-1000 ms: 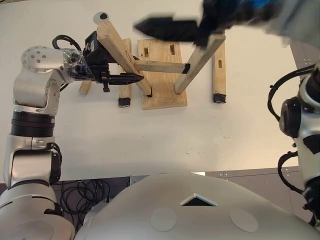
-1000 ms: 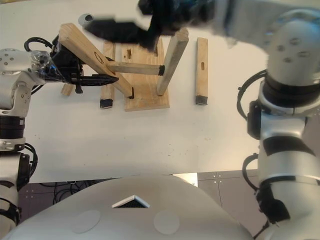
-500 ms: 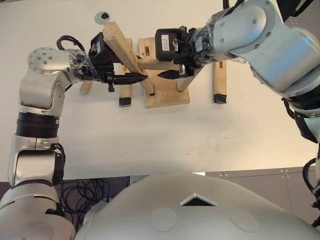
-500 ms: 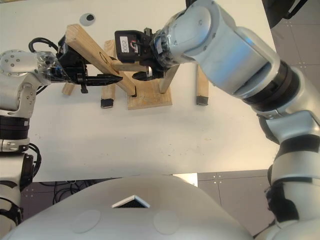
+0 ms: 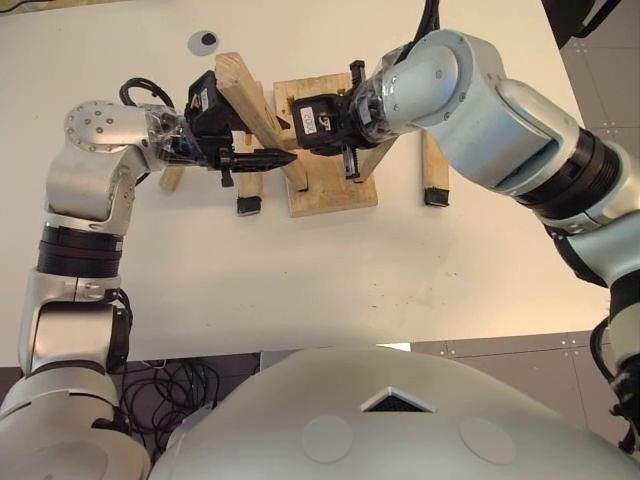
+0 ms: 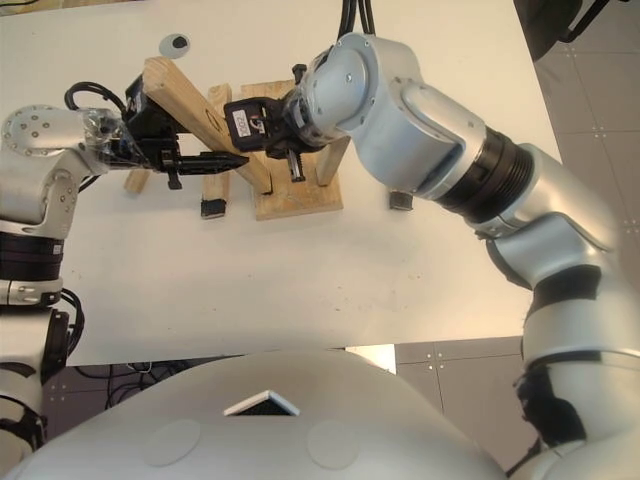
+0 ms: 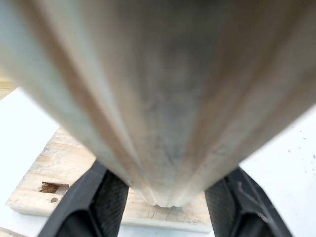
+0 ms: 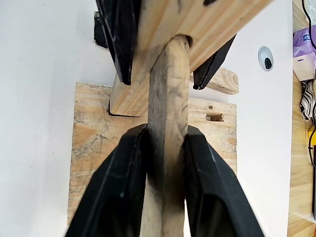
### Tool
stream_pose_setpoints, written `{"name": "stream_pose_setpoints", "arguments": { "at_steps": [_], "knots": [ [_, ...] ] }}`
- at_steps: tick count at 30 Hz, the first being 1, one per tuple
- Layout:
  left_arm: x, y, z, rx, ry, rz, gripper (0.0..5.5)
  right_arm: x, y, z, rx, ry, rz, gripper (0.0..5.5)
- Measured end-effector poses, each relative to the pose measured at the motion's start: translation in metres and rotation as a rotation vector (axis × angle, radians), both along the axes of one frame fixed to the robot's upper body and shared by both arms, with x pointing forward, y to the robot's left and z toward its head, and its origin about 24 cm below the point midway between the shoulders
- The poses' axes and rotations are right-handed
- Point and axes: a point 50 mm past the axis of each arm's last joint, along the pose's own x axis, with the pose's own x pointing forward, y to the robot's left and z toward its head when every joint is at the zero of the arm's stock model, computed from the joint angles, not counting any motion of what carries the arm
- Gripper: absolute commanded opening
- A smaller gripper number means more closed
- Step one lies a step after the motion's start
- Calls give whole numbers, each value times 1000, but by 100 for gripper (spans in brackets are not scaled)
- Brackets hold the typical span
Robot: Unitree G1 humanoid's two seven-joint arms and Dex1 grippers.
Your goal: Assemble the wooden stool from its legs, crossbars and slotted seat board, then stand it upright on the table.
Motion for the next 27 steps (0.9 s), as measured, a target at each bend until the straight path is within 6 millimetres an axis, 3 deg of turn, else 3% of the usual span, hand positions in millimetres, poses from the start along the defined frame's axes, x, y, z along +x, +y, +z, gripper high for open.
{"name": "stream_pose_setpoints", "arguments": {
  "at_steps": [20,27],
  "knots": [
    [11,-15,-2,60,-163,-97,202,4,-4,6,-7,3,-50,78],
    [26,-31,4,55,-213,-152,203,7,-8,11,16,40,-57,230]
  ]
}}
